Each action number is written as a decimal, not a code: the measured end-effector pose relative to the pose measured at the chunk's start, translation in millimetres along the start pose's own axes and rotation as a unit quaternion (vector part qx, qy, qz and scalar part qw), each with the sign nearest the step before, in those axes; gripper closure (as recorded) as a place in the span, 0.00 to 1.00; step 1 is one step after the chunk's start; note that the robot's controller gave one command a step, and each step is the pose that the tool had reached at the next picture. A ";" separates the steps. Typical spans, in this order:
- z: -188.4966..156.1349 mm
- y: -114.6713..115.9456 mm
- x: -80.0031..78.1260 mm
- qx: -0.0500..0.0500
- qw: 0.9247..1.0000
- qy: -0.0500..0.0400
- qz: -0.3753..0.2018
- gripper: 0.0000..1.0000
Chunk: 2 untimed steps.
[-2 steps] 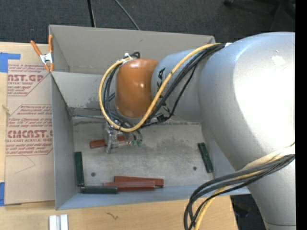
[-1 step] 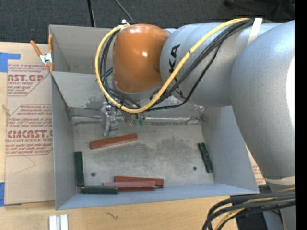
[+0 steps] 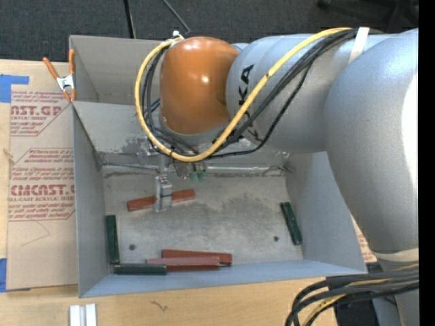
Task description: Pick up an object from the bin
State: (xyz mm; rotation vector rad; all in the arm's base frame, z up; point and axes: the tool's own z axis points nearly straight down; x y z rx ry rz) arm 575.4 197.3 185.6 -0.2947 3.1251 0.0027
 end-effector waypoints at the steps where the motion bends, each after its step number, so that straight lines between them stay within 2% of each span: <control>1: 119.7 -21.6 -2.2 0.001 0.995 0.004 -0.100 0.00; 2: 115.2 -20.7 -4.3 0.000 0.995 0.001 -0.100 1.00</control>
Offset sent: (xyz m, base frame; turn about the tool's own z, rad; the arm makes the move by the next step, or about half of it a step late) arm 0.0082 -0.0202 -0.1156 -0.2000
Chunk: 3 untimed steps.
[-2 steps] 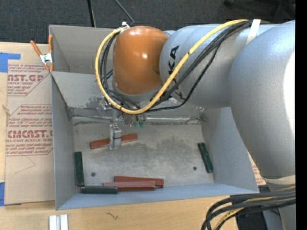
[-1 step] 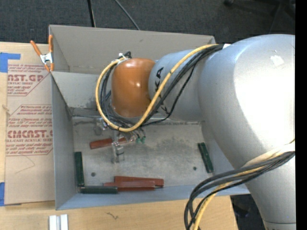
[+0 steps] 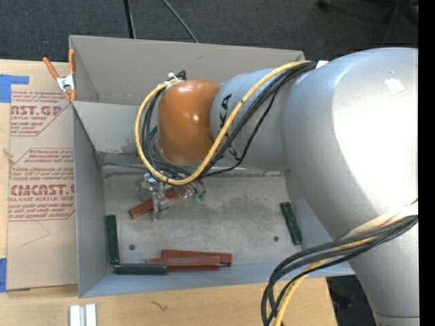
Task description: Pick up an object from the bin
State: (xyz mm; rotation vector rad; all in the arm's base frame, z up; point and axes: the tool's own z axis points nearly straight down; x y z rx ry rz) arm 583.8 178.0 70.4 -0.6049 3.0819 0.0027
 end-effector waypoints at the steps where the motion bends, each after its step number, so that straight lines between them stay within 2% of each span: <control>1: -28.2 -20.1 24.5 0.001 0.996 0.000 -0.084 1.00; 2: -149.9 -33.8 28.8 0.002 0.995 -0.005 -0.099 1.00; 3: -95.6 7.8 -10.4 -0.001 0.980 0.000 -0.199 1.00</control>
Offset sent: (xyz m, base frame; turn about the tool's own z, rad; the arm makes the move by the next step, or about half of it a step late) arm -0.0155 -0.0279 0.0278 -0.1688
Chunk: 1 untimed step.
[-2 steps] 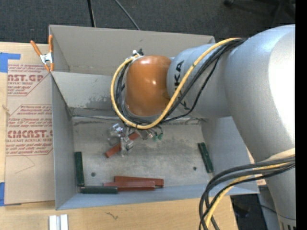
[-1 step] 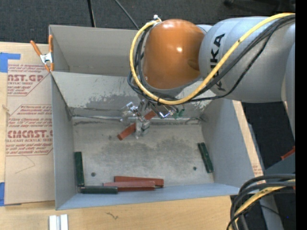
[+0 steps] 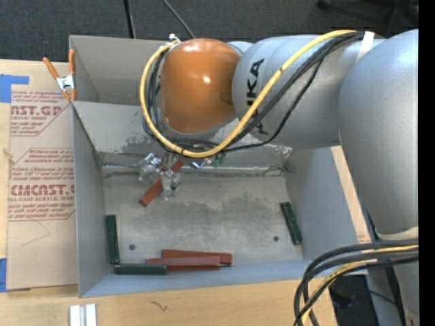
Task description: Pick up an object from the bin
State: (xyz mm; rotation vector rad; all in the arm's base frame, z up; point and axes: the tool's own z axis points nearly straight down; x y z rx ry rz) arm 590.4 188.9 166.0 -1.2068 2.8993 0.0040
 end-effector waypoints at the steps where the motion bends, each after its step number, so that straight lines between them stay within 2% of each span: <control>1: -78.8 -13.8 33.0 0.004 0.999 -0.003 -0.044 1.00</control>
Offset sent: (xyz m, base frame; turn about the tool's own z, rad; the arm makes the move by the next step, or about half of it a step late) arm -0.0151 -0.0327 0.0742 -0.0907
